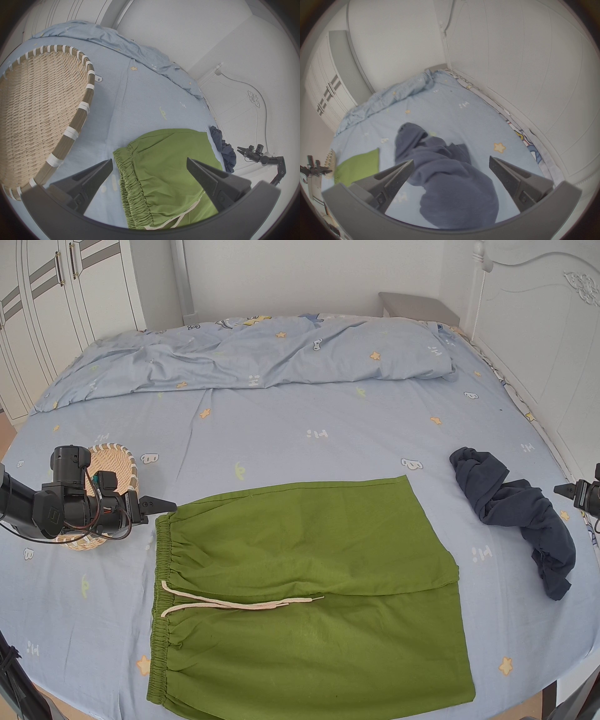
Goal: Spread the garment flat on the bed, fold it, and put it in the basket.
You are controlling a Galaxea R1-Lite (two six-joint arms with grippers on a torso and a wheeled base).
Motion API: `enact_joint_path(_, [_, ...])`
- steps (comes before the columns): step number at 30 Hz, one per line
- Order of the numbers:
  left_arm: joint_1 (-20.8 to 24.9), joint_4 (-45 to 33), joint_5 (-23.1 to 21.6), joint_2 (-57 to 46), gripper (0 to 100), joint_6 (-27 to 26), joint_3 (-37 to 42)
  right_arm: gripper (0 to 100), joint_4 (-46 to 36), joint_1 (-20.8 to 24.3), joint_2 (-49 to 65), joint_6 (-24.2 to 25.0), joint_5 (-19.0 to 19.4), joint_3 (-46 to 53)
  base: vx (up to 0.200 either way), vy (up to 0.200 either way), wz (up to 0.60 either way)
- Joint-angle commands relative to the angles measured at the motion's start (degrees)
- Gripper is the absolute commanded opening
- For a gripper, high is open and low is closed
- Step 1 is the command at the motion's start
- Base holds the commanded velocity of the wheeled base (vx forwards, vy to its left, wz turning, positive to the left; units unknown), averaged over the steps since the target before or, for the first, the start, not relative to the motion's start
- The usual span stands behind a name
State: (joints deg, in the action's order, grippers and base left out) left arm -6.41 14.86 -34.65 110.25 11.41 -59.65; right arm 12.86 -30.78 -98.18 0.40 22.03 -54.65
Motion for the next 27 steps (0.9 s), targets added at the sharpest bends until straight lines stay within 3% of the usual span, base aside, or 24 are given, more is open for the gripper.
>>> enact_joint_path(1, [0.0, -0.01, -0.07, -1.0, 100, 0.1, 0.06, 100, -3.72, 1.78, 10.47, 2.59, 5.66, -0.11, 0.0, 0.0, 0.0])
enact_joint_path(6, [0.08, -0.09, -0.07, -1.97, 100, 0.19, 0.67, 100, -10.75, 6.61, 14.51, 3.73, 10.84, -0.11, 0.0, 0.0, 0.0])
enact_joint_path(8, [0.61, -0.36, -0.51, -3.38, 100, 0.54, 1.73, 100, -14.44, 10.83, 15.65, 5.4, 12.78, 0.07, 0.0, 0.0, 0.0])
enact_joint_path(12, [1.84, -0.36, -0.6, -8.39, 100, 5.64, 6.21, 100, -21.03, 17.25, 16.44, 5.75, 14.53, 2.44, 0.0, 0.0, 0.0])
enact_joint_path(16, [1.93, -0.09, -0.77, -15.24, 100, 9.16, 13.07, 100, -22.53, 18.83, 16.27, 5.31, 15.41, 7.89, 0.0, 0.0, 0.0])
enact_joint_path(21, [1.93, -0.27, -0.86, -24.56, 100, 9.68, 27.83, 100, -22.97, 18.74, 16.53, 4.52, 20.95, 17.12, 0.0, 0.0, 0.0])
enact_joint_path(27, [1.49, -0.09, -3.24, -31.06, 100, 9.68, 41.81, 100, -22.27, 19.53, 16.09, -0.84, 21.13, 26.7, 0.0, 0.0, 0.0])
